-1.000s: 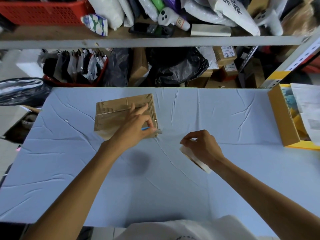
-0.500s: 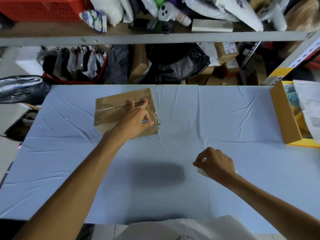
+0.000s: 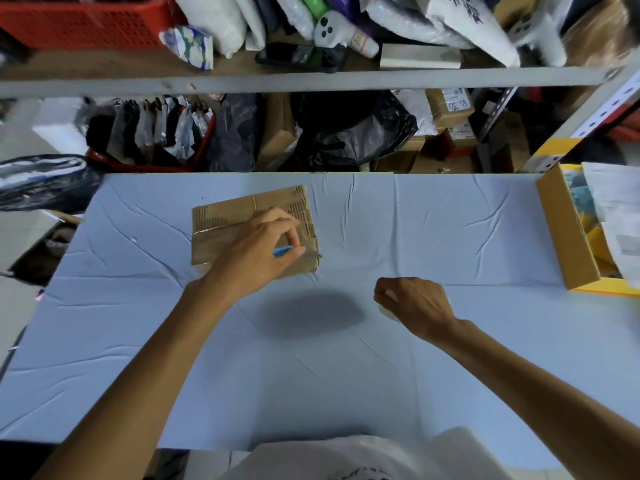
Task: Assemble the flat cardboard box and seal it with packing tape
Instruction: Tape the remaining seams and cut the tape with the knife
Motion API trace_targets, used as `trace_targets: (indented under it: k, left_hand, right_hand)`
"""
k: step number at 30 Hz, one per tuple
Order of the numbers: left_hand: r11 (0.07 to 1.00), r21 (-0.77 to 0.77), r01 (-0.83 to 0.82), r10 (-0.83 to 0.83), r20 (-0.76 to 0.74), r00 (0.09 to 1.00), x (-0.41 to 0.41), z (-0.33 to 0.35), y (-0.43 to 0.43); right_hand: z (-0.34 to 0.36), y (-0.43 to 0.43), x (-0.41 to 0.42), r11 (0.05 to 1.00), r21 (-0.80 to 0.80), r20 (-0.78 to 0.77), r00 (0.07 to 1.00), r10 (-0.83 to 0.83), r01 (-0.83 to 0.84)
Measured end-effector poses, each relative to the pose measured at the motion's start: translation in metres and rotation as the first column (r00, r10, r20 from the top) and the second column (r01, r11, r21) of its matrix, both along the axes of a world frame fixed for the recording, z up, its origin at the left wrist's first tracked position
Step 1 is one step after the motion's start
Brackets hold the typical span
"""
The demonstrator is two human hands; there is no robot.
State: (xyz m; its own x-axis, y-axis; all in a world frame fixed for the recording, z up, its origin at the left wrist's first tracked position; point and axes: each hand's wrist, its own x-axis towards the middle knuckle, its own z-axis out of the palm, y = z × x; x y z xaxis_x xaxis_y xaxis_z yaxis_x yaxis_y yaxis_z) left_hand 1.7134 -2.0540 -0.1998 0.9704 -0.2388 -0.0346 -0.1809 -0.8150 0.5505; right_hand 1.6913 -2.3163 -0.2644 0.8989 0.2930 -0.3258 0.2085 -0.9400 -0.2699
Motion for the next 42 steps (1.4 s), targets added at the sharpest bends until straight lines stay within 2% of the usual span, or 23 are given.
trace_targets:
  k: [2,6,12,16,22,25,28,30,33,35,36,37,38,39,40,42]
  left_hand:
    - [0.997,-0.072,0.025,-0.027,-0.016,1.000,-0.011,0.005,0.000]
    - [0.989,-0.140,0.043,-0.064,-0.145,0.987,-0.030,0.004,0.001]
    - [0.988,-0.156,0.007,-0.054,-0.297,0.953,-0.048,-0.048,0.006]
    - [0.961,-0.200,-0.191,0.089,-0.428,0.900,-0.055,-0.106,0.007]
    - [0.948,-0.099,-0.301,0.191,-0.580,0.792,-0.061,-0.158,0.006]
    - [0.950,0.011,-0.314,0.270,-0.540,0.798,-0.062,-0.172,0.004]
    - [0.951,0.128,-0.281,0.308,-0.427,0.850,-0.061,-0.175,0.001]
    - [0.967,0.132,-0.220,0.255,-0.391,0.885,-0.057,-0.169,0.001]
    - [0.995,0.064,-0.071,0.093,-0.463,0.881,-0.043,-0.135,0.005]
    - [1.000,-0.004,0.013,-0.013,-0.523,0.852,-0.032,-0.092,0.008]
    - [0.997,-0.072,0.030,-0.064,-0.529,0.846,-0.026,-0.065,0.009]
    - [0.985,-0.169,0.025,-0.109,-0.503,0.857,-0.021,-0.041,0.011]
    - [0.958,-0.287,-0.006,-0.127,-0.441,0.889,-0.014,-0.019,0.011]
    - [0.914,-0.402,-0.054,-0.097,-0.346,0.933,-0.006,-0.004,0.012]
    - [0.876,-0.475,-0.088,-0.035,-0.244,0.969,0.003,0.005,0.013]
    - [0.905,-0.419,-0.069,0.027,-0.106,0.994,0.024,0.005,0.012]
  right_hand:
    - [-0.004,-0.001,0.002,1.000,-0.015,-0.050,0.998,0.025,-0.026]
    - [-0.009,0.000,0.007,0.985,-0.082,-0.131,0.982,0.140,-0.151]
    - [-0.021,0.007,0.004,0.996,-0.048,0.028,0.996,0.080,-0.078]
    - [-0.031,0.014,0.001,0.999,-0.036,0.121,0.993,0.019,-0.014]
    - [-0.057,0.020,-0.011,0.982,-0.130,-0.062,0.989,0.131,-0.139]
    - [-0.068,0.021,-0.017,0.961,-0.190,-0.089,0.978,0.188,-0.201]
    - [-0.073,0.020,-0.018,0.958,-0.206,-0.117,0.977,0.181,-0.202]
    - [-0.068,0.021,-0.016,0.950,-0.240,-0.118,0.977,0.175,-0.199]
    - [-0.045,0.028,-0.002,0.950,-0.260,-0.049,0.985,0.163,-0.171]
    - [-0.024,0.034,0.014,0.986,-0.112,-0.056,0.991,0.120,-0.126]
    - [-0.014,0.037,0.022,0.997,0.042,-0.116,0.991,0.071,-0.067]
    - [-0.005,0.040,0.030,0.974,0.227,-0.213,0.977,0.030,0.020]
    - [0.003,0.043,0.038,0.905,0.405,-0.313,0.950,0.004,0.130]
    - [0.009,0.046,0.045,0.794,0.550,-0.406,0.914,-0.017,0.260]
    - [0.013,0.050,0.050,0.662,0.639,-0.498,0.866,-0.031,0.391]
    - [0.019,0.059,0.058,0.449,0.669,-0.654,0.756,-0.022,0.592]
